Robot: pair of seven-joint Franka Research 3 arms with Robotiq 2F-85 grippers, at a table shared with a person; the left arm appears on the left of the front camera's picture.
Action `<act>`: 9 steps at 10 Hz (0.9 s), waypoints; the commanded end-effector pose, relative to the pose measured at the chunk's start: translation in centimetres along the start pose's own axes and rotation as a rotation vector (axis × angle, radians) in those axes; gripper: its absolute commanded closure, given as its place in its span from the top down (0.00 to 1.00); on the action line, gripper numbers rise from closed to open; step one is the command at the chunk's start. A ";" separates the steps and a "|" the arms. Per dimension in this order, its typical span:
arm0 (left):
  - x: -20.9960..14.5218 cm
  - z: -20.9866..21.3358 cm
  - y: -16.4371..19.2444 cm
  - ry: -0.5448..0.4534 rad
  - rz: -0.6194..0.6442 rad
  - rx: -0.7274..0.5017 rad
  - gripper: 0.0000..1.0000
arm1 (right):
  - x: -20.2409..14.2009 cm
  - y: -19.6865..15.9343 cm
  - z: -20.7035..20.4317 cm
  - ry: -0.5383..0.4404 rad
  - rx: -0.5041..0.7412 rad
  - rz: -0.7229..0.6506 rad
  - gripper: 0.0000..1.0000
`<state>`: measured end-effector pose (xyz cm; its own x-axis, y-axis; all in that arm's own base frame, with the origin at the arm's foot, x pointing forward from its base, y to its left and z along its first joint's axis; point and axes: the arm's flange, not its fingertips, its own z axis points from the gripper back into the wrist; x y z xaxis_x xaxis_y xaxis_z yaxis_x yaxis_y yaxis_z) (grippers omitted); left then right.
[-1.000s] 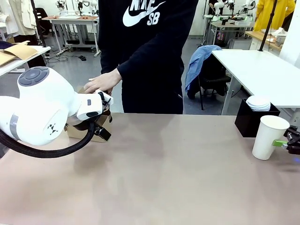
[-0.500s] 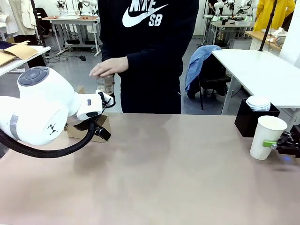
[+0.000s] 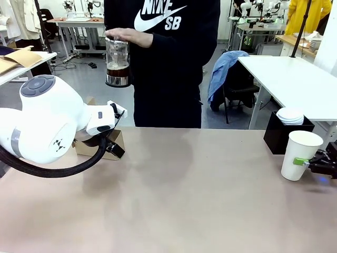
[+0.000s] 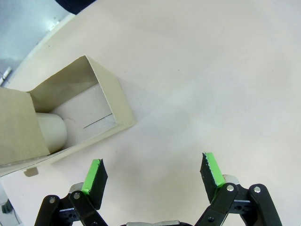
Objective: Pour a drink into a cup and package it in a carrier.
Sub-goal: Pick up the 600 ml Paper Cup and place it in the middle top area of the table.
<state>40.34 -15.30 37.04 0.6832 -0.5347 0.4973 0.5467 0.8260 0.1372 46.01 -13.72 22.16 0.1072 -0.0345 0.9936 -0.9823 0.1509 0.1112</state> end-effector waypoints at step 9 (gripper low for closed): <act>0.0 0.0 0.1 0.000 0.002 -0.001 1.00 | 10.8 5.8 -10.2 -0.165 -0.371 0.040 0.81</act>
<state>40.33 -15.31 37.04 0.6830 -0.5349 0.4974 0.5468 0.8259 0.1373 42.95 -6.68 30.68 0.0112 -0.1732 0.9848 -0.8965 0.4345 0.0866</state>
